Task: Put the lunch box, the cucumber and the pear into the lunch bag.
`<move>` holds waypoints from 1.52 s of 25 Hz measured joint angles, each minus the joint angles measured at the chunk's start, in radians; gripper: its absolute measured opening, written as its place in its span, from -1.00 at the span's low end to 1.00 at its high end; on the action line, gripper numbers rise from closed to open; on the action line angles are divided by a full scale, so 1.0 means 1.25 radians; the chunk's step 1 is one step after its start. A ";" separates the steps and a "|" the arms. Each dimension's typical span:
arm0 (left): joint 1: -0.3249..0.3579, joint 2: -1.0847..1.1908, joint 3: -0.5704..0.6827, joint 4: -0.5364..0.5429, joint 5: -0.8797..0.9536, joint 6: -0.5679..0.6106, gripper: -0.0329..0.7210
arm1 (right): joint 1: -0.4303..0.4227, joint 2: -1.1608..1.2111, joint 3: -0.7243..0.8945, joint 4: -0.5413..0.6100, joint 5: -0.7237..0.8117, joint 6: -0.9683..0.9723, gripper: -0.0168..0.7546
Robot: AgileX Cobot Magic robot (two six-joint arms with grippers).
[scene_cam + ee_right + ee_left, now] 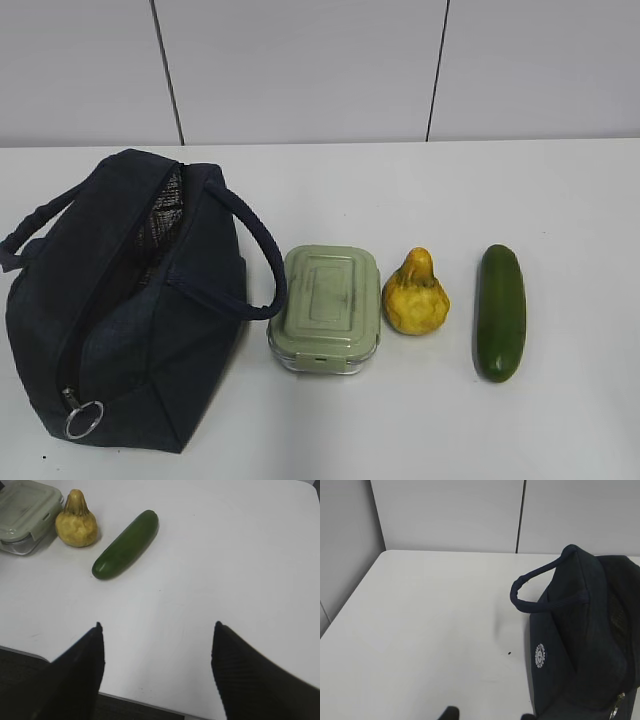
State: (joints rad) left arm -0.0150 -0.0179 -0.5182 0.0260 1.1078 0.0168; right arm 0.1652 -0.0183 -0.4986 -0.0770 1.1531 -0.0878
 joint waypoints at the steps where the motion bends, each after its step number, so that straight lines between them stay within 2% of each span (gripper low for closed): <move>1: 0.000 0.000 0.000 0.000 0.000 0.000 -0.28 | 0.000 0.000 0.000 0.000 0.000 0.000 0.39; 5: 0.000 0.000 0.000 -0.009 0.000 0.000 -0.28 | 0.000 0.000 0.000 0.000 0.000 0.000 0.39; 11: 0.000 0.002 0.000 -0.082 0.000 0.000 -0.28 | 0.000 0.031 -0.011 -0.003 -0.018 0.002 0.39; 14: 0.000 0.047 0.000 -0.144 -0.014 0.000 -0.28 | 0.000 0.137 -0.037 0.016 -0.121 0.010 0.39; 20: -0.006 0.279 -0.042 -0.268 -0.149 0.064 -0.26 | 0.000 0.444 -0.093 0.072 -0.324 0.013 0.39; 22: -0.028 0.368 -0.061 -0.313 -0.183 0.085 -0.26 | 0.000 0.525 -0.107 0.080 -0.363 0.013 0.39; 25: -0.056 0.533 -0.092 -0.378 -0.184 0.165 -0.26 | 0.000 0.647 -0.128 0.091 -0.398 0.013 0.39; 30: -0.062 0.735 -0.149 -0.392 -0.179 0.236 -0.23 | 0.000 0.762 -0.165 0.108 -0.412 0.013 0.39; 38: -0.063 0.869 -0.173 -0.400 -0.230 0.294 -0.17 | 0.000 0.841 -0.209 0.132 -0.415 0.015 0.38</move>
State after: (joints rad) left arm -0.0938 1.0684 -0.7347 -0.4743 0.8208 0.3840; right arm 0.1652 1.0332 -0.7594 0.0883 0.6341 -0.0695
